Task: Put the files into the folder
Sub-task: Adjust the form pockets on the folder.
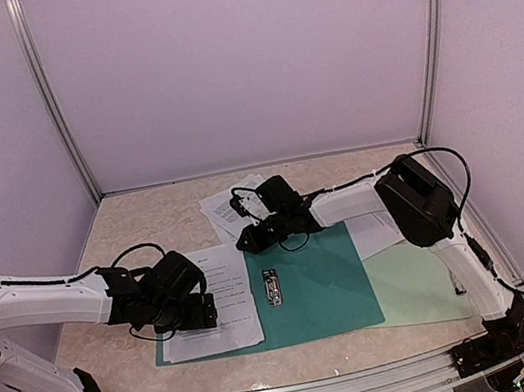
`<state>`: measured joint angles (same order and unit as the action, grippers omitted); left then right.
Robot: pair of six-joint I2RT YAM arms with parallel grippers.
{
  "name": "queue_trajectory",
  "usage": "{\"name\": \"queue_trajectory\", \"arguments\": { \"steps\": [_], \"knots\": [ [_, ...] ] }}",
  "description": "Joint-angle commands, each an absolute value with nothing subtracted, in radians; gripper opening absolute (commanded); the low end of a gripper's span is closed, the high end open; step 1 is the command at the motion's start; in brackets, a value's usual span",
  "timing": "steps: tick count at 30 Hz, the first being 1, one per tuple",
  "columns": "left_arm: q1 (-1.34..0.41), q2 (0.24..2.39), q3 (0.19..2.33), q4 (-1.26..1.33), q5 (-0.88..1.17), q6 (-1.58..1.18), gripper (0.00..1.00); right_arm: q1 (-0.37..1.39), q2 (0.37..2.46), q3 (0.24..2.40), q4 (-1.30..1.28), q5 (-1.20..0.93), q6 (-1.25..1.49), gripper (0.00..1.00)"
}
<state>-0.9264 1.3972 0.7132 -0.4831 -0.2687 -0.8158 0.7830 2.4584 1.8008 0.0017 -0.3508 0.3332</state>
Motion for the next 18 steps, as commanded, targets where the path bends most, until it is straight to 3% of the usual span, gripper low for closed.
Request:
{"name": "queue_trajectory", "arguments": {
  "steps": [1,3,18],
  "knots": [
    [-0.943,1.418,0.699,-0.499,-0.264,-0.808,0.89,0.778,2.488,1.787,-0.012,-0.341,0.342,0.06],
    [-0.946,1.424,0.697,-0.508,-0.265,-0.815,0.89,0.779,2.473,1.766,-0.004,-0.332,0.35,0.0],
    [-0.95,1.468,0.707,-0.54,-0.287,-0.848,0.89,0.784,2.37,1.62,0.026,-0.307,0.334,0.0]
  ]
}}
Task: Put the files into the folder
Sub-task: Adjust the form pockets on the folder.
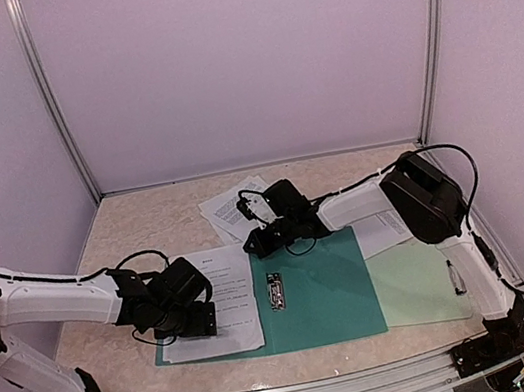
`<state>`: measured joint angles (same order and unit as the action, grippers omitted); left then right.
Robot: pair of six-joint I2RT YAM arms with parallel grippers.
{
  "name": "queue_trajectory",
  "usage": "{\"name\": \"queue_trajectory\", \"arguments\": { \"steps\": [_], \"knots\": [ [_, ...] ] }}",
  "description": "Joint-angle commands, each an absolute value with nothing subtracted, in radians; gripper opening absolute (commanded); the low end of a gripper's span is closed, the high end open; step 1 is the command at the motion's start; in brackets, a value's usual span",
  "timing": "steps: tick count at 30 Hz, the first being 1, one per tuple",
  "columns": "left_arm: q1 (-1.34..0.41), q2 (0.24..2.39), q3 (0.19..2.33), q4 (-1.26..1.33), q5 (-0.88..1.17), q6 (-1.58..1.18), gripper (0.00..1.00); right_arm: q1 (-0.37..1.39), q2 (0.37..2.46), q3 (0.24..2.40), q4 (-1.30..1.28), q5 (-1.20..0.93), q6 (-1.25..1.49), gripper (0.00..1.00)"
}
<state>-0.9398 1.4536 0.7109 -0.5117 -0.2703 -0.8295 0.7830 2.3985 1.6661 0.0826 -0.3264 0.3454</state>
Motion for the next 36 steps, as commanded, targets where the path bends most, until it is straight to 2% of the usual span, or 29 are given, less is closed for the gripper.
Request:
{"name": "queue_trajectory", "arguments": {
  "steps": [1,15,24,30,31,32,36],
  "knots": [
    [-0.949,1.471,0.709,-0.54,-0.287,-0.848,0.89,0.785,2.368,1.619,0.021,-0.306,0.326,0.0],
    [-0.944,1.586,0.751,-0.561,-0.258,-0.87,0.9,0.8,2.301,1.565,0.023,-0.338,0.307,0.0],
    [-0.975,1.46,0.739,-0.532,-0.246,-0.783,0.9,0.804,2.291,1.553,0.042,-0.377,0.328,0.0],
    [-1.058,1.323,0.727,-0.495,-0.275,-0.652,0.91,0.805,2.271,1.574,0.007,-0.348,0.31,0.0],
    [-1.072,1.309,0.721,-0.487,-0.256,-0.633,0.9,0.804,2.266,1.582,-0.017,-0.345,0.311,0.01],
    [-1.084,1.286,0.714,-0.48,-0.243,-0.615,0.9,0.804,2.259,1.579,-0.021,-0.343,0.32,0.09],
    [-1.16,1.23,0.696,-0.498,-0.223,-0.527,0.91,0.805,2.212,1.532,-0.024,-0.337,0.374,0.29]
  ]
}}
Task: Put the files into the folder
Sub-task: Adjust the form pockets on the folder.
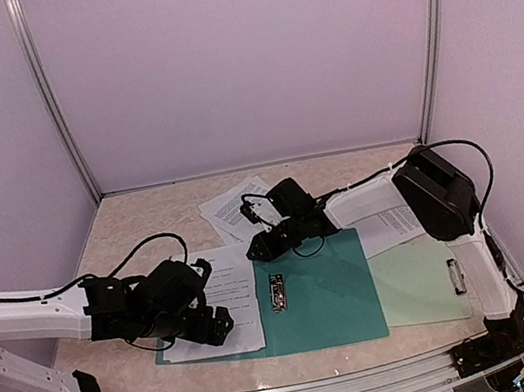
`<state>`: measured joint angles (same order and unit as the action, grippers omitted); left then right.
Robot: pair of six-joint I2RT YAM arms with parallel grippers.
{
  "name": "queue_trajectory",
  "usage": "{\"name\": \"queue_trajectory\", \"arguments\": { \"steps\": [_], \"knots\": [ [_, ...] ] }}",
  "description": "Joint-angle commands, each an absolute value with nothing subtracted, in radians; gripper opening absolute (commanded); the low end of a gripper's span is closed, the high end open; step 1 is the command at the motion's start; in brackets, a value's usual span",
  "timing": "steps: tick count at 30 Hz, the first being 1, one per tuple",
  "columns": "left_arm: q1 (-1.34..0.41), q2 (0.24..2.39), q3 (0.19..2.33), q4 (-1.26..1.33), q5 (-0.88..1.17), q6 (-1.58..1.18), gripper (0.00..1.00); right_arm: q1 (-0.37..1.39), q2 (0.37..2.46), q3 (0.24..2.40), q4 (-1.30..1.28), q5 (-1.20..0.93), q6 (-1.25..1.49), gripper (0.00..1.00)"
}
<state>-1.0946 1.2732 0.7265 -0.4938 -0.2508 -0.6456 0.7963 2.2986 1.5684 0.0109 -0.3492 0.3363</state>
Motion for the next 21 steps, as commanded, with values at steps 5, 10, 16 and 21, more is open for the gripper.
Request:
{"name": "queue_trajectory", "arguments": {
  "steps": [5,10,16,21],
  "knots": [
    [-1.234,1.187,0.696,-0.474,-0.182,-0.453,0.93,0.854,2.106,1.418,-0.003,-0.338,0.411,0.49],
    [-1.238,1.281,0.717,-0.47,-0.192,-0.472,0.93,0.918,1.991,1.326,-0.007,-0.321,0.429,0.5],
    [-1.277,1.458,0.742,-0.436,-0.208,-0.487,0.93,0.971,1.904,1.163,0.019,-0.342,0.523,0.43],
    [-1.353,1.542,0.762,-0.445,-0.307,-0.518,0.93,1.014,1.875,1.081,0.045,-0.33,0.599,0.41]
  ]
}}
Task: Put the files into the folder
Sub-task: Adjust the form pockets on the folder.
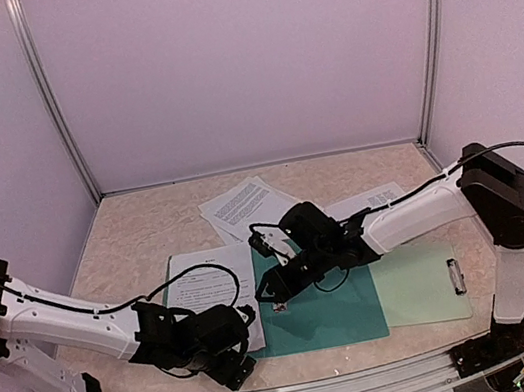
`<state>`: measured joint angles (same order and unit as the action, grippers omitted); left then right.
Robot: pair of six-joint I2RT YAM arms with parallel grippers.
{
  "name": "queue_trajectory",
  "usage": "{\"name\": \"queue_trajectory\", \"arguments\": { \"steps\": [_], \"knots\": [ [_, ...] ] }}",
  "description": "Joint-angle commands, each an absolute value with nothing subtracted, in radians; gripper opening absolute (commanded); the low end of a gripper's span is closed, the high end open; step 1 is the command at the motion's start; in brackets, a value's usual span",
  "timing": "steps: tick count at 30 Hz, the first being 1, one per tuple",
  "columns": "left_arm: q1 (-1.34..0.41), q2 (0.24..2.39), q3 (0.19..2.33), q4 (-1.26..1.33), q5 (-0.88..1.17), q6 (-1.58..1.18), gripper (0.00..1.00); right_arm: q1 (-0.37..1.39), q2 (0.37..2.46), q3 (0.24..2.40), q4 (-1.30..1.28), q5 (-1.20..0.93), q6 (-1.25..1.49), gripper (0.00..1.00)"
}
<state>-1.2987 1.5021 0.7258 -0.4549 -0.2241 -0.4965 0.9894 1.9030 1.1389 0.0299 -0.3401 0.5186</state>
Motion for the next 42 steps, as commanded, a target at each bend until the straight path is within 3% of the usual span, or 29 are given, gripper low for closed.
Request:
{"name": "queue_trajectory", "arguments": {
  "steps": [1,11,29,36,42],
  "knots": [
    [-1.366,1.553,0.763,-0.446,-0.327,-0.525,0.93,1.016,1.87,1.062,0.059,-0.328,0.617,0.4],
    [-1.385,1.604,0.771,-0.536,-0.566,-0.696,0.88,1.016,1.887,0.99,0.167,-0.368,0.685,0.39],
    [-1.358,1.68,0.801,-0.538,-0.55,-0.741,0.86,1.015,2.068,1.065,0.287,-0.451,0.776,0.38],
    [-1.357,1.66,0.79,-0.536,-0.554,-0.755,0.86,1.015,2.089,1.084,0.278,-0.455,0.785,0.31],
    [-1.356,1.663,0.792,-0.547,-0.564,-0.764,0.86,1.014,2.084,1.081,0.277,-0.45,0.796,0.18]
  ]
}}
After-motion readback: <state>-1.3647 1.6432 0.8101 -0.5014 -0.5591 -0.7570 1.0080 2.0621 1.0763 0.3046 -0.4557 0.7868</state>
